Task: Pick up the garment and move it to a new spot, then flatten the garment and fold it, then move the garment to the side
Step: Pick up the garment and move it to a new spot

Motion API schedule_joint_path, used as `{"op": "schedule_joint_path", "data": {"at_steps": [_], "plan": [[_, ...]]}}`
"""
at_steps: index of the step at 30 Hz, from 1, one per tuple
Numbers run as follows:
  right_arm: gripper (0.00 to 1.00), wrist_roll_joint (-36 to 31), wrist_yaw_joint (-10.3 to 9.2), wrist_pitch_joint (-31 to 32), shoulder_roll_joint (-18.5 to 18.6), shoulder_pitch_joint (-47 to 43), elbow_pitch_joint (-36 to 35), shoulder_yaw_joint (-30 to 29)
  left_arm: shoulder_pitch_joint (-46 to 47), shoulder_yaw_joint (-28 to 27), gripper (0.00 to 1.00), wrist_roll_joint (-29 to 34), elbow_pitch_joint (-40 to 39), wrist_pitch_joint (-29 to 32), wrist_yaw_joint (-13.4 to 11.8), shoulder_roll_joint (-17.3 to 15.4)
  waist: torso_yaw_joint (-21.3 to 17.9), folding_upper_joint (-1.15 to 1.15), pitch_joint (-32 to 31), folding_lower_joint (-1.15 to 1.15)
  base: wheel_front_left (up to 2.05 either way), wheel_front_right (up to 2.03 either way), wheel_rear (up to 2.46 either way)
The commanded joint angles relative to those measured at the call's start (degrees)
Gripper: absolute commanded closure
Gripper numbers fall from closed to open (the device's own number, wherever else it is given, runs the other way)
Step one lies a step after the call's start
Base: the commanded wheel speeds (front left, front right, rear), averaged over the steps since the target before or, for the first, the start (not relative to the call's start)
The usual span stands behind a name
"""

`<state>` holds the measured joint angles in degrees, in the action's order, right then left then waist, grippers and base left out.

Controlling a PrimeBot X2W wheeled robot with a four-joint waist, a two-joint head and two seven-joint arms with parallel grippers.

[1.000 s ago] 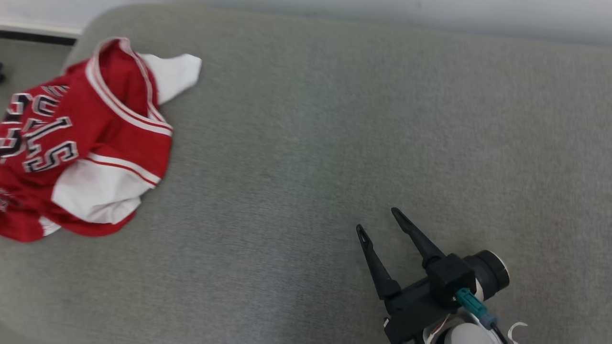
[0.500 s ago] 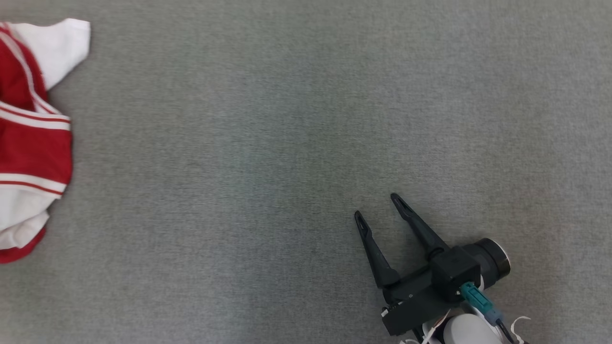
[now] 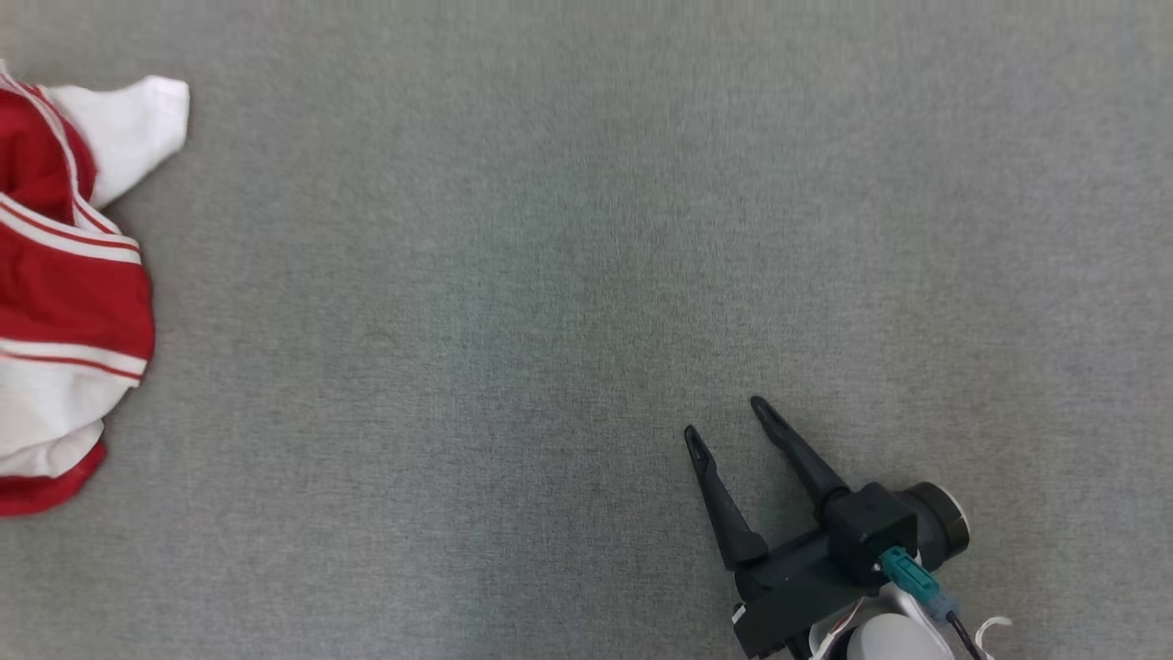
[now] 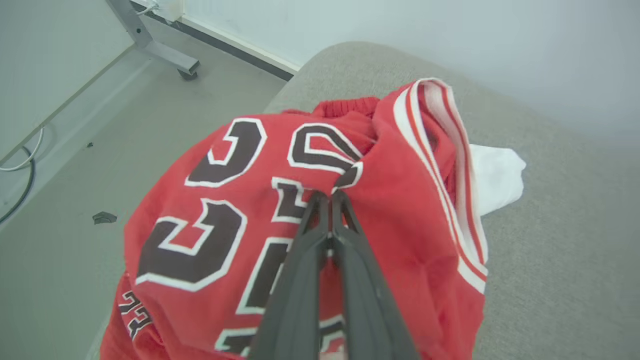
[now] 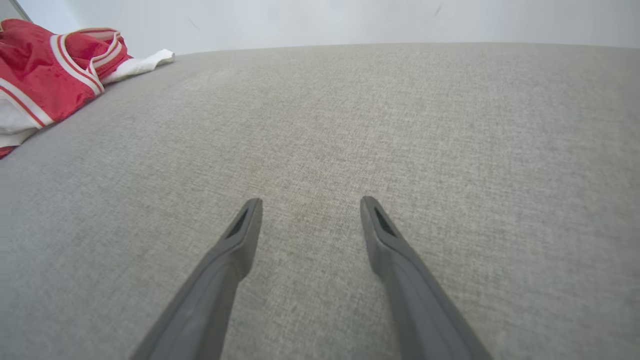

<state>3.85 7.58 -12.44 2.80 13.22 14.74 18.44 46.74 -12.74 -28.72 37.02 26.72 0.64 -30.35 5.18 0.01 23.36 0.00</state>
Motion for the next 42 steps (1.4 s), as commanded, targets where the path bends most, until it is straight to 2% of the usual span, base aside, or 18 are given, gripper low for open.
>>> {"op": "schedule_joint_path", "data": {"at_steps": [1, 5, 12, 21, 30, 34, 38, 42], "plan": [[0.00, 1.1, -0.15, -0.6, 0.2, -0.4, 0.8, 0.3, 1.6, 0.8, 1.00, 0.4, -0.8, -0.4, 1.1, -1.0, 0.6, -0.01, -4.4, 0.00, 0.00, 0.00, 0.00], [0.00, 2.9, -0.15, -1.5, 0.2, -1.0, 2.9, 0.3, 5.2, 3.5, 1.00, 0.9, -3.7, -0.2, 3.0, -0.3, 0.4, -0.01, -9.1, 0.00, 0.00, 0.00, 0.00], [0.00, 5.9, -0.15, -2.5, 0.1, -2.3, 5.5, 0.2, 10.0, 9.9, 1.00, 1.1, -11.0, 2.5, 4.5, 4.9, -2.9, -0.01, -16.7, 0.00, 0.00, 0.00, 0.00], [0.00, 8.8, -0.15, -2.8, 0.1, -2.6, 6.3, 3.3, 11.2, 15.7, 1.00, -1.8, -18.9, 4.7, 5.3, 12.5, -11.7, -0.01, -20.5, 0.00, 0.00, 0.00, 0.00], [0.00, 8.1, -0.14, -2.8, 0.1, -1.4, 5.1, 3.4, 6.5, 21.9, 1.00, -6.3, -26.8, 4.2, 6.0, 22.6, -23.5, -0.01, -17.3, 0.00, 0.00, 0.00, 0.00], [0.00, 7.6, -0.14, -2.7, 0.1, -0.7, 4.4, 2.5, 2.3, 24.8, 1.00, -4.6, -26.6, 2.2, 5.9, 23.8, -27.0, -0.01, -14.8, 0.00, 0.00, 0.00, 0.00], [0.00, 7.0, -0.14, -2.7, 0.1, -0.6, 3.8, 1.6, -2.8, 26.1, 1.00, -3.8, -22.7, -0.9, 5.4, 24.3, -29.1, -0.01, -12.6, 0.00, 0.00, 0.00, 0.00], [0.00, 6.3, -0.14, -2.7, 0.1, -0.9, 3.6, 0.5, -6.9, 27.1, 1.00, -0.1, -16.6, -5.0, 4.7, 22.2, -29.3, -0.01, -10.9, 0.00, 0.00, 0.00, 0.00]]}}
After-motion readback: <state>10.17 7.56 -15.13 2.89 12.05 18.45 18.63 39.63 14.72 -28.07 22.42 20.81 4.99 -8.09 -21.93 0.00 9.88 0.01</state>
